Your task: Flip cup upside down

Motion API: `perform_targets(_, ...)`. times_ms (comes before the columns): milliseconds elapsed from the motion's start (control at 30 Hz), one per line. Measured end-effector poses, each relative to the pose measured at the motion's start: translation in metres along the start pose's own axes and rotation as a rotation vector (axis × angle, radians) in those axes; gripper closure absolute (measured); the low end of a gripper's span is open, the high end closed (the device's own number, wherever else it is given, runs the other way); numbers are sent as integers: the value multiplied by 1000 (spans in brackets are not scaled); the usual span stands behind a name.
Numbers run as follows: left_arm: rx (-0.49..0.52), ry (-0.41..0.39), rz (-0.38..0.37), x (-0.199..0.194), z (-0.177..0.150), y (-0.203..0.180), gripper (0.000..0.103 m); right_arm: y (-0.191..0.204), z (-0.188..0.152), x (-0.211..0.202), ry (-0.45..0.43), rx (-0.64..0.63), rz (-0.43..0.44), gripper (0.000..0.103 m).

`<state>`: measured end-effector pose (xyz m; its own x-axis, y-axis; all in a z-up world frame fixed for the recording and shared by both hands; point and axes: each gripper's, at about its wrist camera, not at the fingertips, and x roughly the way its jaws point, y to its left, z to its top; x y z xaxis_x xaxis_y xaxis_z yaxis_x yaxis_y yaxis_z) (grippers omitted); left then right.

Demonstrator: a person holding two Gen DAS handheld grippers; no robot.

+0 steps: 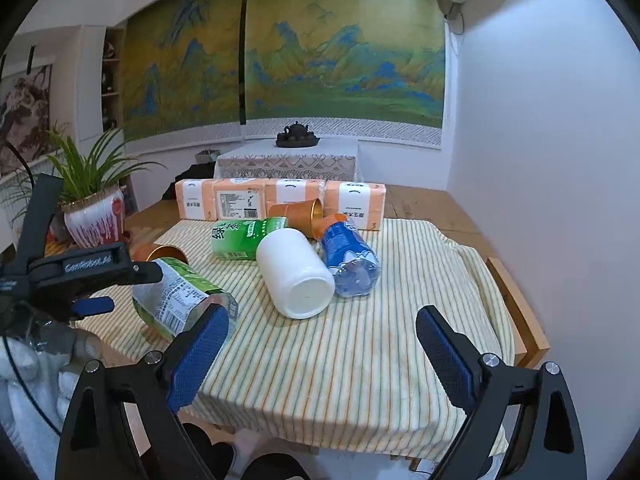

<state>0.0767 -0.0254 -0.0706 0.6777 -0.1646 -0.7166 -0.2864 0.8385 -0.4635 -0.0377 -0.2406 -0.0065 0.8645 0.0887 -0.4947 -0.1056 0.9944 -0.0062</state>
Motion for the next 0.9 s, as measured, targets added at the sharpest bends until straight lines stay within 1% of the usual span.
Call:
perform_targets(167,-105,36,18,14,1,0,1,-14,-5,-2,-8,14,3,10)
perform_targets(333,-196,38,43,25,2,-2,1,-29,-9,-3,-9,35,9,10)
perform_targets(467,-260,60,39,36,5,-2,1,-41,-13,-3,-13,47,-2,10)
perform_targets(533,-271,54,36,37,6,-3,1,-47,-15,-3,-10,59,-5,10)
perform_targets(600,-261,44,37,37,7,-6,1,-52,-18,-3,-8,70,-12,10)
perform_targets(800,-264,42,17,39,9,-9,2,-61,-24,-4,-13,90,-16,10)
perform_targets(833,-263,44,14,39,9,-9,3,-61,-24,-6,-14,89,-16,10)
perform_targets(900,-254,47,7,40,9,-9,9,-62,-25,-7,-19,88,-24,10)
